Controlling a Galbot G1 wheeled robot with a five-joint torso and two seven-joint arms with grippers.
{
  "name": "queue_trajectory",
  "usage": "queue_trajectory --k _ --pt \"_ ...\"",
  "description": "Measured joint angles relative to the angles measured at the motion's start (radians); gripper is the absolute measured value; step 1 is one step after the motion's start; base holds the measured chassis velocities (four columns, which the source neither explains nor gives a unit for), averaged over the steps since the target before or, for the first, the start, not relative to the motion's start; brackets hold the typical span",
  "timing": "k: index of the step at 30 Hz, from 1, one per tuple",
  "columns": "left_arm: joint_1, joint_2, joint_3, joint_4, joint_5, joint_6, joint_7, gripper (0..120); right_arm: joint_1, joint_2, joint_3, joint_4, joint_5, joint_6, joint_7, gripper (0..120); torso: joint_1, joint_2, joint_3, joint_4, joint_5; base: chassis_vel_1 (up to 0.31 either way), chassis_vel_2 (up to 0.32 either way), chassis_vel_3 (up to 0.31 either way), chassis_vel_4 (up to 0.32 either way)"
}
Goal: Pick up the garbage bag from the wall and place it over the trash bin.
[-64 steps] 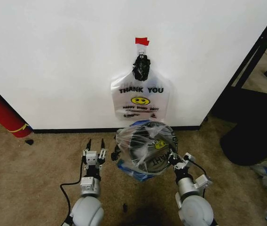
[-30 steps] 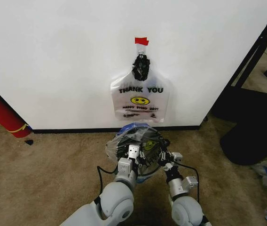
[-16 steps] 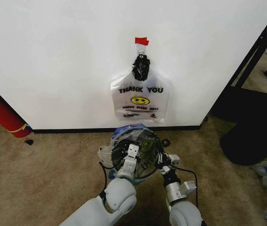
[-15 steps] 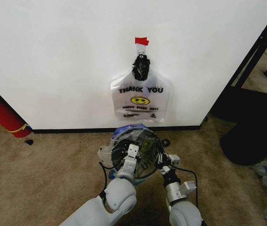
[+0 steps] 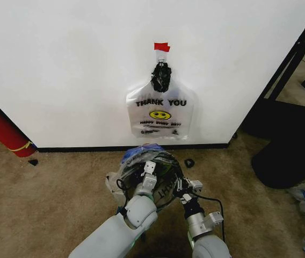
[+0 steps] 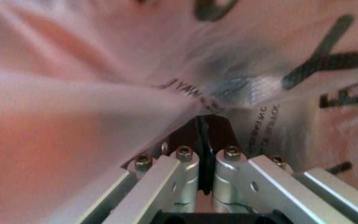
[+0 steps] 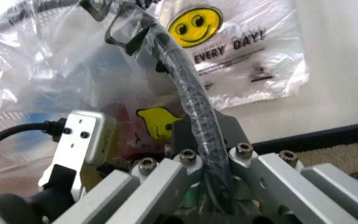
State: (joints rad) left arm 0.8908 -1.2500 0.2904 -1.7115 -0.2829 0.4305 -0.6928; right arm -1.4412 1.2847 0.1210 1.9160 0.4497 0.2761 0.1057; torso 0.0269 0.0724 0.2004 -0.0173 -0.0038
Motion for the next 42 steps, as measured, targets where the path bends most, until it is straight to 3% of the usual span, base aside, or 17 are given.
queue_trajectory --k 10,23,30,42 --pt "0.042 0.025 0.04 -0.109 -0.035 -0.048 0.043 0 0.038 0.019 0.039 -0.083 -0.01 0.023 -0.023 0 0.0 0.0 0.0 0.0003 0.0001 0.0 0.0 0.0 0.0" --pt "0.041 0.052 0.067 -0.149 -0.041 -0.084 0.058 0 0.055 0.055 0.048 -0.107 0.039 0.007 0.006 0 0.0 0.0 0.0 0.0 0.0 0.0 0.0 0.0 0.0" --pt "0.072 0.068 0.055 -0.203 -0.032 -0.1 0.066 0 0.054 0.067 0.053 -0.108 0.048 0.003 0.026 0 0.0 0.0 0.0 0.0 -0.0001 0.0 0.0 0.0 0.0" --pt "0.084 0.076 -0.007 -0.209 -0.005 -0.115 0.073 0 0.053 0.086 0.037 -0.094 0.079 -0.022 0.049 0 0.0 0.0 0.0 0.0001 -0.0001 0.0 0.0 0.0 0.0"
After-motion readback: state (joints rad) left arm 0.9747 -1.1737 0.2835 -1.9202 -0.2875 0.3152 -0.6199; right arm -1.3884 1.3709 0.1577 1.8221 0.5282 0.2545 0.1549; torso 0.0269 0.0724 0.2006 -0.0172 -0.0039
